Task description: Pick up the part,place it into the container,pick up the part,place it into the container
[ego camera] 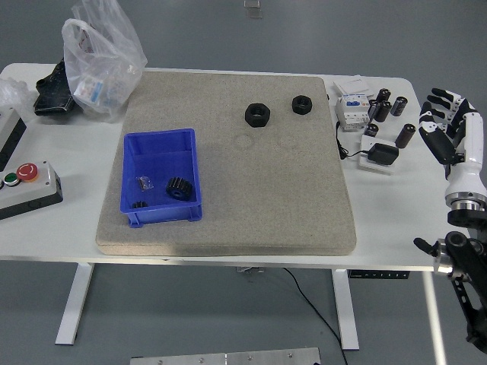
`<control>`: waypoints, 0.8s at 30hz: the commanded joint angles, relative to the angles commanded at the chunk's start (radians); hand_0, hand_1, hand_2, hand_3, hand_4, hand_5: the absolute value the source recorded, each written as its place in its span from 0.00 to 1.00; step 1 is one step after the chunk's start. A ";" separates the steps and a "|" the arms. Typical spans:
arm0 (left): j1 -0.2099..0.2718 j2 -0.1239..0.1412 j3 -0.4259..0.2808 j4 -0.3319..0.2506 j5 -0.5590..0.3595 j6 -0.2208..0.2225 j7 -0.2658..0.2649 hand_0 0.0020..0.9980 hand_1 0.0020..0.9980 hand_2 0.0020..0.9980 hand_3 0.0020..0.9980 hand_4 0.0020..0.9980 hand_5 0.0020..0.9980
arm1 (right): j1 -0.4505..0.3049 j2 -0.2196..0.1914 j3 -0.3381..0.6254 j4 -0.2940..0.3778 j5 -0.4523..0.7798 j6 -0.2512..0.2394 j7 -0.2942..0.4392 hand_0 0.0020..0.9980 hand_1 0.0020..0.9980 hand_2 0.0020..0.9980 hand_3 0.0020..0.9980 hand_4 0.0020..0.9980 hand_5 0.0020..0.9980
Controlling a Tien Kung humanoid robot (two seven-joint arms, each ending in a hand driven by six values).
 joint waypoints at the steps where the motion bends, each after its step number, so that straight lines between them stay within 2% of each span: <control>1: 0.001 -0.001 -0.002 0.000 0.001 0.000 0.001 0.66 0.47 0.40 0.62 0.63 0.24 | -0.001 0.001 0.002 0.002 -0.001 0.000 0.001 0.39 0.59 0.68 0.67 0.57 0.25; 7: 0.000 -0.007 -0.008 0.000 0.000 0.002 -0.001 0.66 0.48 0.42 0.62 0.63 0.24 | -0.009 0.005 0.020 0.011 0.025 0.016 0.026 0.39 0.58 0.68 0.67 0.58 0.26; 8: -0.001 -0.008 -0.009 0.000 0.001 0.002 -0.001 0.66 0.48 0.42 0.62 0.63 0.24 | -0.010 0.005 0.022 0.011 0.043 0.026 0.038 0.39 0.58 0.68 0.67 0.58 0.26; 9: -0.001 -0.008 -0.010 0.000 0.001 0.002 -0.002 0.67 0.48 0.49 0.63 0.63 0.23 | -0.010 0.005 0.024 0.010 0.055 0.034 0.048 0.40 0.59 0.69 0.67 0.60 0.26; 14: -0.004 -0.010 -0.007 0.000 -0.002 0.004 -0.004 0.67 0.48 0.49 0.63 0.63 0.23 | -0.011 0.007 0.037 -0.001 0.150 0.091 0.108 0.40 0.59 0.69 0.67 0.60 0.26; 15: -0.005 -0.011 -0.006 0.000 -0.003 0.004 -0.004 0.67 0.49 0.52 0.62 0.63 0.23 | -0.012 0.008 0.039 -0.004 0.170 0.104 0.119 0.59 0.64 0.69 0.67 0.64 0.29; 20: -0.003 -0.012 -0.007 0.000 -0.003 0.004 -0.004 0.67 0.49 0.52 0.62 0.63 0.23 | -0.014 0.009 0.042 -0.014 0.235 0.141 0.147 0.59 0.64 0.69 0.67 0.64 0.29; 21: -0.003 -0.013 -0.008 0.000 -0.002 0.005 -0.004 0.67 0.49 0.52 0.62 0.63 0.23 | -0.014 0.009 0.042 -0.015 0.241 0.145 0.149 0.66 0.66 0.70 0.67 0.66 0.32; 24: -0.003 -0.014 -0.008 0.000 -0.003 0.005 -0.004 0.67 0.49 0.52 0.62 0.63 0.23 | -0.015 0.010 0.043 -0.017 0.250 0.150 0.153 0.66 0.66 0.70 0.67 0.66 0.32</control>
